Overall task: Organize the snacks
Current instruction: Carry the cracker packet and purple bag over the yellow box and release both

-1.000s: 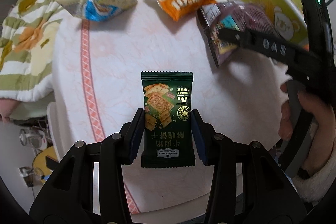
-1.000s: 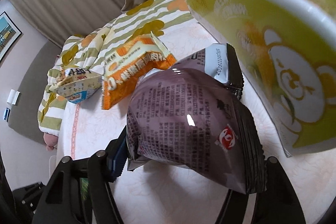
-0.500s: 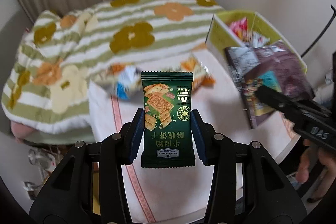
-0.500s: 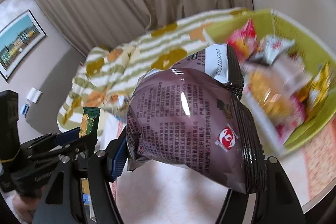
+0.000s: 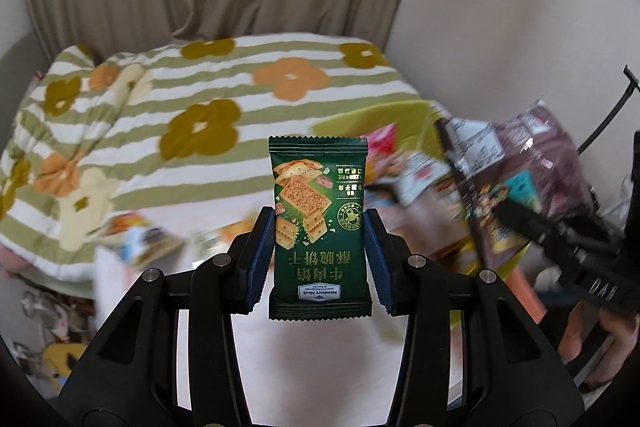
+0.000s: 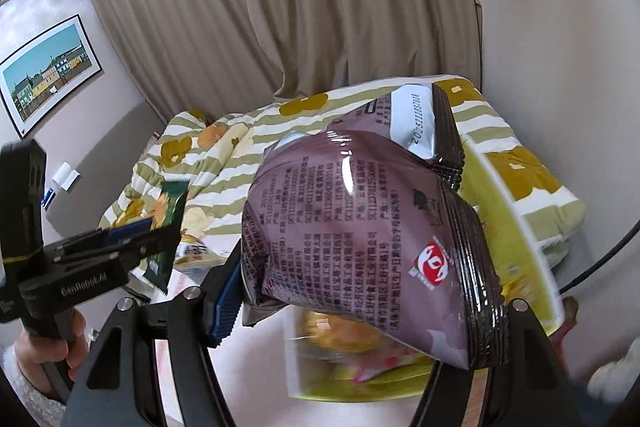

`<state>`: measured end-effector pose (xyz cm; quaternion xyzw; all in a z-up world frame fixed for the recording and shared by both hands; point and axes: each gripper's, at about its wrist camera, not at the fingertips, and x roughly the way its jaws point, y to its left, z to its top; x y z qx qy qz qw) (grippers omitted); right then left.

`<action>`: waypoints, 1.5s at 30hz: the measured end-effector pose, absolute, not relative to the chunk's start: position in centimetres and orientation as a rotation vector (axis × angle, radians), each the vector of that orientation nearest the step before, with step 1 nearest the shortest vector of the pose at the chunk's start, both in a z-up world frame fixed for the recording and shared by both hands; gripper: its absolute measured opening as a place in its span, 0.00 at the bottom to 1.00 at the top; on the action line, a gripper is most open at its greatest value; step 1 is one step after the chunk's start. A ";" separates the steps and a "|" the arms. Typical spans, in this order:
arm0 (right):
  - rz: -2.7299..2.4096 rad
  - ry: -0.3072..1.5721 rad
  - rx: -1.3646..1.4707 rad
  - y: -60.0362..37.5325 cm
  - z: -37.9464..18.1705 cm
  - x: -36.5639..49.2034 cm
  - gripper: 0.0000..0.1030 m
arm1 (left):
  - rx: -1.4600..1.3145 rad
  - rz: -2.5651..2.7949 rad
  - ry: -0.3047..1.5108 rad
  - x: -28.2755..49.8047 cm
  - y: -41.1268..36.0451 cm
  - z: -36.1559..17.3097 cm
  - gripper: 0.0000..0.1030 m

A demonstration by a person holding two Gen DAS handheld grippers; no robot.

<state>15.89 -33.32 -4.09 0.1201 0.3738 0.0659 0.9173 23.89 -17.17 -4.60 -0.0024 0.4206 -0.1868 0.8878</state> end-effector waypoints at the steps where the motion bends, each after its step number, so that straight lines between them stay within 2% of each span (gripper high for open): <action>1: 0.137 0.778 0.235 -34.5 -4.3 16.2 0.63 | -0.013 -0.393 0.876 24.1 -18.3 -4.7 0.39; 9: 0.150 0.853 0.151 -40.1 -6.5 18.8 0.63 | -0.061 -0.409 0.987 28.3 -27.1 -8.1 0.39; 17: 0.149 0.906 0.180 -42.5 -8.9 20.8 0.63 | 0.014 -0.382 1.070 31.4 -30.8 -11.3 0.40; 19: 0.152 0.924 0.184 -42.7 -9.5 21.2 0.63 | 0.026 -0.375 1.097 31.9 -31.1 -12.1 0.47; 21: 0.155 0.935 0.192 -43.0 -9.9 21.7 0.63 | 0.027 -0.353 1.102 32.3 -31.1 -12.5 0.86; 23: 0.156 0.941 0.199 -43.5 -10.1 22.1 0.63 | 0.032 -0.326 1.075 32.0 -30.7 -12.3 0.95; 38: 0.205 0.989 0.267 -43.6 -11.8 23.2 0.64 | -0.012 -0.279 1.072 28.7 -25.9 -11.3 0.95; 40: 0.213 0.986 0.269 -43.4 -11.9 23.9 0.66 | -0.011 -0.275 1.065 28.4 -25.7 -11.1 0.95; 42: 0.207 1.001 0.282 -43.3 -12.2 24.5 0.79 | -0.011 -0.268 1.061 28.2 -25.4 -10.8 0.95; 43: 0.200 1.007 0.289 -43.4 -12.4 24.6 0.91 | -0.011 -0.266 1.059 28.1 -25.4 -10.7 0.95; 44: 0.189 1.001 0.295 -43.5 -12.4 24.6 0.98 | -0.012 -0.264 1.055 27.9 -25.2 -10.6 0.95; 45: 0.181 0.987 0.296 -43.6 -12.2 24.2 0.99 | -0.012 -0.261 1.052 27.7 -25.1 -10.5 0.95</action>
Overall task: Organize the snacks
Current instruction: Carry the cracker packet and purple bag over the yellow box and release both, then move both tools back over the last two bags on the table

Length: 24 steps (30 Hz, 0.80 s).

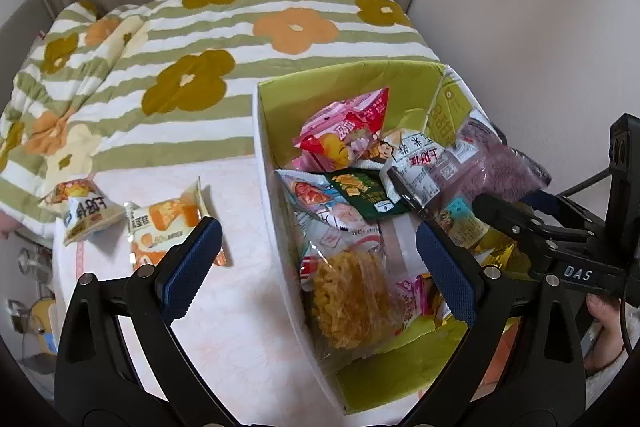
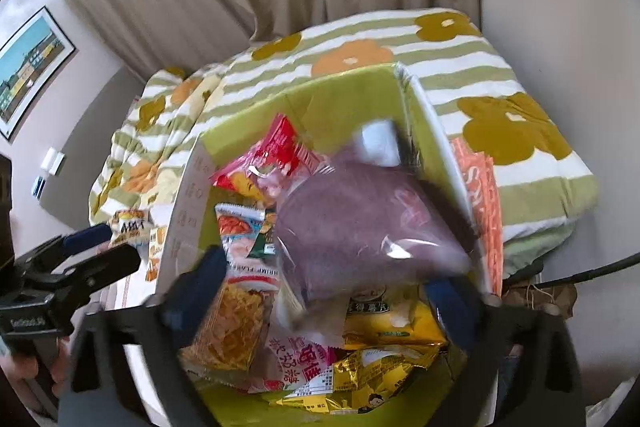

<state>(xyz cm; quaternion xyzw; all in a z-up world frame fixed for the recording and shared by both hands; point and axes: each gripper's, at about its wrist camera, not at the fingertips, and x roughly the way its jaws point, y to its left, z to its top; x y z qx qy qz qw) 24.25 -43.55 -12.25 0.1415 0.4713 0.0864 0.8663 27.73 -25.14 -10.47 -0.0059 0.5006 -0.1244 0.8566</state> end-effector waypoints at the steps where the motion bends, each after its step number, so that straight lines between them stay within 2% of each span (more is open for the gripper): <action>1: 0.177 0.976 0.287 -43.6 -12.1 23.8 0.99 | -0.011 -0.258 1.049 27.6 -25.1 -10.3 0.95; 9: 0.157 0.966 0.273 -44.2 -11.4 20.3 0.99 | 0.004 -0.241 1.017 25.6 -24.8 -9.3 0.95; 15: 0.183 0.902 0.254 -43.6 -8.9 18.2 0.99 | 0.002 -0.222 0.971 23.6 -24.1 -7.9 0.95; 24: 0.327 0.821 0.184 -39.1 -6.3 16.7 0.99 | -0.069 -0.121 0.957 20.0 -19.2 -7.9 0.95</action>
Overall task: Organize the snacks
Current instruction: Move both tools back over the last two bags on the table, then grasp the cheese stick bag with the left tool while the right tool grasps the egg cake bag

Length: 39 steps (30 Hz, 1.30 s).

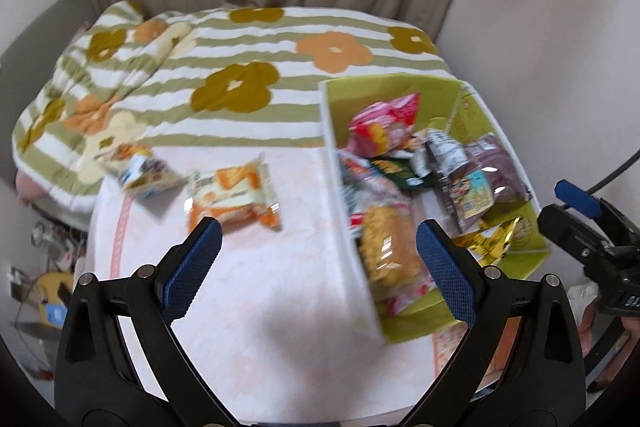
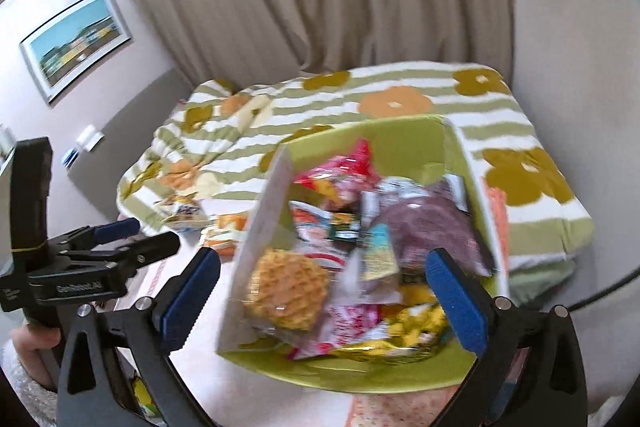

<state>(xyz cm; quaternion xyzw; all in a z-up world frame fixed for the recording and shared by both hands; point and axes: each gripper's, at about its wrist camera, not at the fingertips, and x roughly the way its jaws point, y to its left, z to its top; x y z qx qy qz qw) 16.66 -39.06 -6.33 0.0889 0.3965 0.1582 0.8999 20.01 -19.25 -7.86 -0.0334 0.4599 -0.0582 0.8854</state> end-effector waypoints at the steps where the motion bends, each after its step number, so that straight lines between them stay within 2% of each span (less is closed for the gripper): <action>1: 0.343 0.818 0.173 -38.4 -6.2 16.7 0.99 | -0.080 -0.108 0.958 19.8 -18.4 -7.9 0.95; 10: 0.470 0.818 0.091 -29.2 -6.3 18.3 0.99 | -0.179 0.012 0.942 19.6 -7.3 -7.8 0.95; 23: 0.421 0.988 0.072 -15.6 -11.5 25.2 0.99 | -0.250 -0.026 1.091 28.8 7.6 -12.0 0.95; 30: 0.290 1.134 0.050 -12.9 -16.7 29.6 0.99 | -0.247 -0.137 1.189 35.1 10.5 -16.8 0.95; 39: 0.234 1.252 0.057 -13.4 -20.6 32.3 0.99 | -0.145 -0.286 1.272 39.5 8.7 -20.4 0.95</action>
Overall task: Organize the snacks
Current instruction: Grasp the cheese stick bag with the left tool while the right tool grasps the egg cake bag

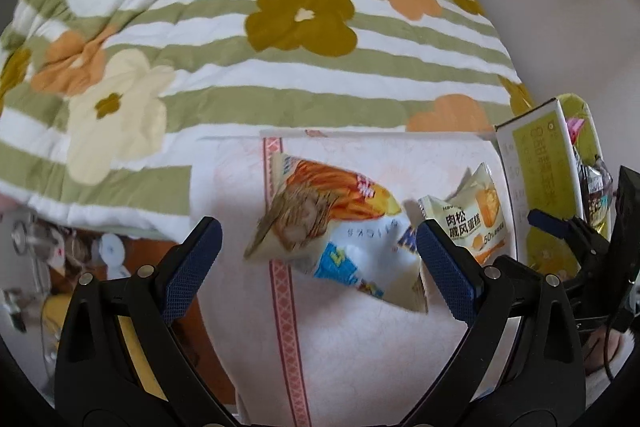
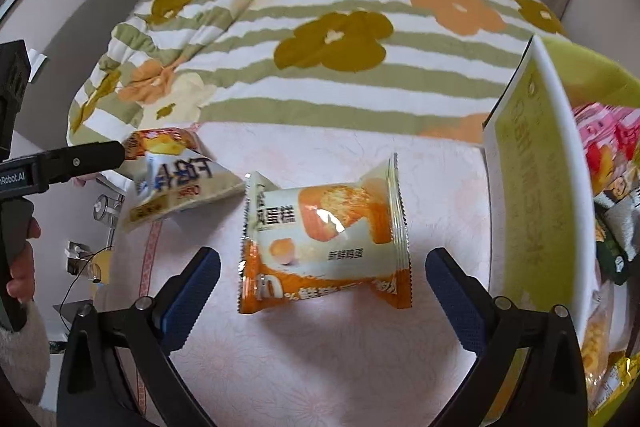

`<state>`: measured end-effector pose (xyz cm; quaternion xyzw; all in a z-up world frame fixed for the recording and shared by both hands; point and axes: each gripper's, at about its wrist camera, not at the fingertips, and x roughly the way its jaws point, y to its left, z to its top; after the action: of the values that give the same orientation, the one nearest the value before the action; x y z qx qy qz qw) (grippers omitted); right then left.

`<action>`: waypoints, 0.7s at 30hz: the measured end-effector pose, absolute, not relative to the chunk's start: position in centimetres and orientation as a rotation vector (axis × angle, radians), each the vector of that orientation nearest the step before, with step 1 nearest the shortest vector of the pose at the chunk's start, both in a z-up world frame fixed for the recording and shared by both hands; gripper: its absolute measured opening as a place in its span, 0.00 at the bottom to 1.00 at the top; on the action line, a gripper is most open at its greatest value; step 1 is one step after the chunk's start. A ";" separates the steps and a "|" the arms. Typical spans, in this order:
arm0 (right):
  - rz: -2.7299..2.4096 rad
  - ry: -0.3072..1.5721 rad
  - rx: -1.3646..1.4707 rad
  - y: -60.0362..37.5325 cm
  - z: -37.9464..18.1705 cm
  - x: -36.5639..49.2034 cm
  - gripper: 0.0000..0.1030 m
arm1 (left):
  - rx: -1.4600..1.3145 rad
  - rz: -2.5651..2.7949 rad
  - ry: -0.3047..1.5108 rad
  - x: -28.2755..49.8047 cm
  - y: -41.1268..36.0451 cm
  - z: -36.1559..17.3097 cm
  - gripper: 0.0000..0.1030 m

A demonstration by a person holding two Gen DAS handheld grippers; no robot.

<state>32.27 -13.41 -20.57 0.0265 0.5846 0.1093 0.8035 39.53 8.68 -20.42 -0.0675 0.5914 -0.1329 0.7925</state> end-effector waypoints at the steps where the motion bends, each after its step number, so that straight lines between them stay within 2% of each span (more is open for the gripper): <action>1: 0.242 1.265 0.066 -13.5 -20.8 32.5 0.99 | -0.141 -0.292 1.275 39.8 8.6 -20.5 0.95; 11: 0.285 1.340 0.116 -14.0 -23.9 34.5 0.99 | -0.083 -0.304 1.329 41.4 7.1 -23.0 0.95; 21: 0.306 1.363 0.090 -13.1 -26.0 35.0 0.99 | -0.054 -0.357 1.423 39.8 5.1 -26.3 0.95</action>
<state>35.00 -13.10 -25.98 0.0416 0.6272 0.1409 0.7649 39.79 5.15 -26.35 -0.0245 0.6493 -0.1627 0.7425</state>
